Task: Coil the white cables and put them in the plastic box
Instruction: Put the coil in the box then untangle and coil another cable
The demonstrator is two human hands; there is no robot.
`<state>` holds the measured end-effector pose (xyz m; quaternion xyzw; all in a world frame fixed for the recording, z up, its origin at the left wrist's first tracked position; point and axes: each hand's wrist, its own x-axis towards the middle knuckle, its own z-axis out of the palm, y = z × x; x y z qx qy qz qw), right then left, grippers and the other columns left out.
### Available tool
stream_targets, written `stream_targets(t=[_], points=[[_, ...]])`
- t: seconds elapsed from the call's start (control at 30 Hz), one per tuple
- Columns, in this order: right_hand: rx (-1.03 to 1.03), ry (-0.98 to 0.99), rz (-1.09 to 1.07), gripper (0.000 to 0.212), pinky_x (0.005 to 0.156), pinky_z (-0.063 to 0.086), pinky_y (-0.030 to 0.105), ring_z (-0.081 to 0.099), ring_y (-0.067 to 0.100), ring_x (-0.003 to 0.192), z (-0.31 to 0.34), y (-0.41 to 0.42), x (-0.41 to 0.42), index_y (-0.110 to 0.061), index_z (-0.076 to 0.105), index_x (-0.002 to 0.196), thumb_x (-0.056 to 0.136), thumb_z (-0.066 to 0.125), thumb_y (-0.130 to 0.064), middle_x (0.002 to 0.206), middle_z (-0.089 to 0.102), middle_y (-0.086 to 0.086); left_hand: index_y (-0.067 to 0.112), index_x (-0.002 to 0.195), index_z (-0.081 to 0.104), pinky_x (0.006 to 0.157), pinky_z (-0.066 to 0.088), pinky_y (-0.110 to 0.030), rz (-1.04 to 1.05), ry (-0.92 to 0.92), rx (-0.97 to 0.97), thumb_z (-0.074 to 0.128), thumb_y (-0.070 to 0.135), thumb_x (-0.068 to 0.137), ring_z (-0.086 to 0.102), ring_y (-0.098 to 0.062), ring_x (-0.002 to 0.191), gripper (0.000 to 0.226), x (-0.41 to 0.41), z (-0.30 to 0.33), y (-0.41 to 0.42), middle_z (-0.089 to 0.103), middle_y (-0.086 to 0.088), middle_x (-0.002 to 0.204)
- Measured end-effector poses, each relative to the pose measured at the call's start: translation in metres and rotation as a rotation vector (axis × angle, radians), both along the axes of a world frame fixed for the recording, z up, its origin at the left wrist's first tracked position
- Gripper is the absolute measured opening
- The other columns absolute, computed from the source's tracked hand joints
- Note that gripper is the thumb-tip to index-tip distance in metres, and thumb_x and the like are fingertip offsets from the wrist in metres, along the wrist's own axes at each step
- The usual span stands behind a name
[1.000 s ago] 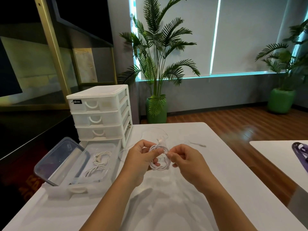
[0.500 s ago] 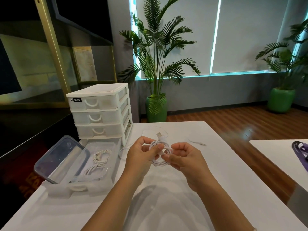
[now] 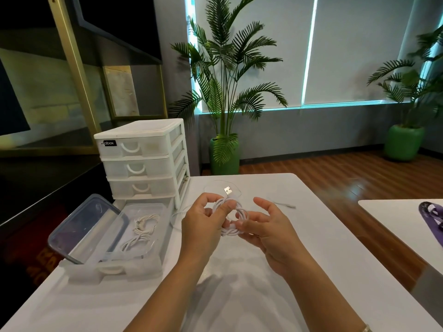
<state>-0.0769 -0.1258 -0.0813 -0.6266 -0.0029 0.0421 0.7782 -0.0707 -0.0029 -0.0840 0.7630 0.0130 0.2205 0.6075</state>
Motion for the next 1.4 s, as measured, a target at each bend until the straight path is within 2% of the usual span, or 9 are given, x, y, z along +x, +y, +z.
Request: stream_targets(t=[0.27, 0.4, 0.47, 0.57, 0.77, 0.93, 1.03, 1.27, 1.4], points=[[0.144, 0.015, -0.044, 0.072, 0.072, 0.055, 0.031, 0.066, 0.028, 0.089, -0.001, 0.003, 0.001, -0.02, 0.042, 0.132, 0.073, 0.069, 0.011, 0.095, 0.063, 0.004, 0.035, 0.083, 0.051, 0.058, 0.053, -0.016, -0.027, 0.034, 0.063, 0.065, 0.043, 0.079, 0.065, -0.013, 0.072, 0.016, -0.002, 0.0, -0.003, 0.065, 0.007, 0.087], [0.182, -0.016, -0.115, 0.071, 0.079, 0.054, 0.038, 0.064, 0.03, 0.094, 0.001, -0.003, 0.002, -0.018, 0.041, 0.134, 0.075, 0.068, 0.009, 0.102, 0.062, 0.012, 0.024, 0.09, 0.057, 0.07, 0.059, -0.026, -0.342, 0.249, -0.121, 0.073, 0.032, 0.072, 0.069, -0.019, 0.082, 0.025, -0.001, 0.006, 0.005, 0.07, -0.004, 0.096], [0.154, -0.032, -0.142, 0.07, 0.082, 0.054, 0.041, 0.064, 0.031, 0.094, 0.002, -0.004, 0.002, -0.019, 0.041, 0.134, 0.075, 0.067, 0.009, 0.103, 0.06, 0.012, 0.027, 0.094, 0.057, 0.075, 0.058, -0.025, -0.429, 0.279, -0.027, 0.081, 0.023, 0.067, 0.067, -0.018, 0.086, 0.036, -0.002, 0.005, 0.006, 0.068, 0.001, 0.094], [0.09, -0.063, -0.156, 0.068, 0.077, 0.055, 0.036, 0.066, 0.028, 0.089, 0.004, -0.004, 0.003, -0.021, 0.042, 0.131, 0.075, 0.068, 0.009, 0.098, 0.06, 0.009, 0.029, 0.093, 0.056, 0.073, 0.057, -0.023, -0.374, 0.231, 0.119, 0.085, 0.017, 0.063, 0.066, -0.014, 0.082, 0.043, -0.004, 0.005, 0.005, 0.066, 0.005, 0.091], [0.092, -0.097, -0.137, 0.063, 0.076, 0.055, 0.033, 0.067, 0.028, 0.09, 0.005, -0.002, 0.001, -0.021, 0.046, 0.128, 0.076, 0.069, 0.005, 0.097, 0.06, 0.006, 0.016, 0.087, 0.062, 0.081, 0.058, -0.037, -0.392, 0.234, 0.09, 0.079, 0.009, 0.07, 0.068, -0.024, 0.08, 0.025, -0.003, 0.006, 0.012, 0.07, -0.004, 0.083], [0.089, -0.121, -0.127, 0.06, 0.071, 0.055, 0.028, 0.067, 0.026, 0.087, 0.004, 0.001, 0.001, -0.024, 0.047, 0.126, 0.077, 0.069, 0.003, 0.095, 0.06, 0.003, 0.017, 0.084, 0.061, 0.073, 0.06, -0.032, -0.361, 0.198, 0.098, 0.074, 0.01, 0.075, 0.069, -0.028, 0.08, 0.016, -0.004, 0.008, 0.011, 0.068, -0.006, 0.081], [0.13, -0.122, -0.114, 0.06, 0.069, 0.054, 0.026, 0.067, 0.027, 0.089, 0.004, 0.0, 0.001, -0.026, 0.047, 0.125, 0.077, 0.068, 0.003, 0.095, 0.061, 0.002, 0.018, 0.087, 0.059, 0.072, 0.06, -0.031, -0.384, 0.184, 0.058, 0.071, 0.011, 0.079, 0.069, -0.023, 0.076, 0.016, -0.005, 0.009, 0.009, 0.067, -0.007, 0.085], [0.171, -0.142, -0.085, 0.058, 0.079, 0.053, 0.033, 0.065, 0.029, 0.096, 0.007, -0.002, 0.001, -0.027, 0.048, 0.125, 0.078, 0.068, 0.0, 0.109, 0.062, 0.008, 0.02, 0.097, 0.056, 0.069, 0.059, -0.026, -0.36, 0.172, -0.049, 0.067, 0.019, 0.083, 0.07, -0.021, 0.081, 0.018, -0.008, 0.012, 0.0, 0.069, -0.005, 0.092], [0.186, -0.147, -0.06, 0.056, 0.077, 0.055, 0.03, 0.065, 0.03, 0.099, 0.006, -0.005, 0.001, -0.029, 0.047, 0.122, 0.077, 0.069, -0.002, 0.113, 0.06, 0.008, 0.019, 0.086, 0.06, 0.064, 0.058, -0.024, -0.356, 0.248, -0.242, 0.063, 0.014, 0.086, 0.068, -0.018, 0.072, 0.006, -0.011, 0.015, -0.006, 0.068, -0.002, 0.082]])
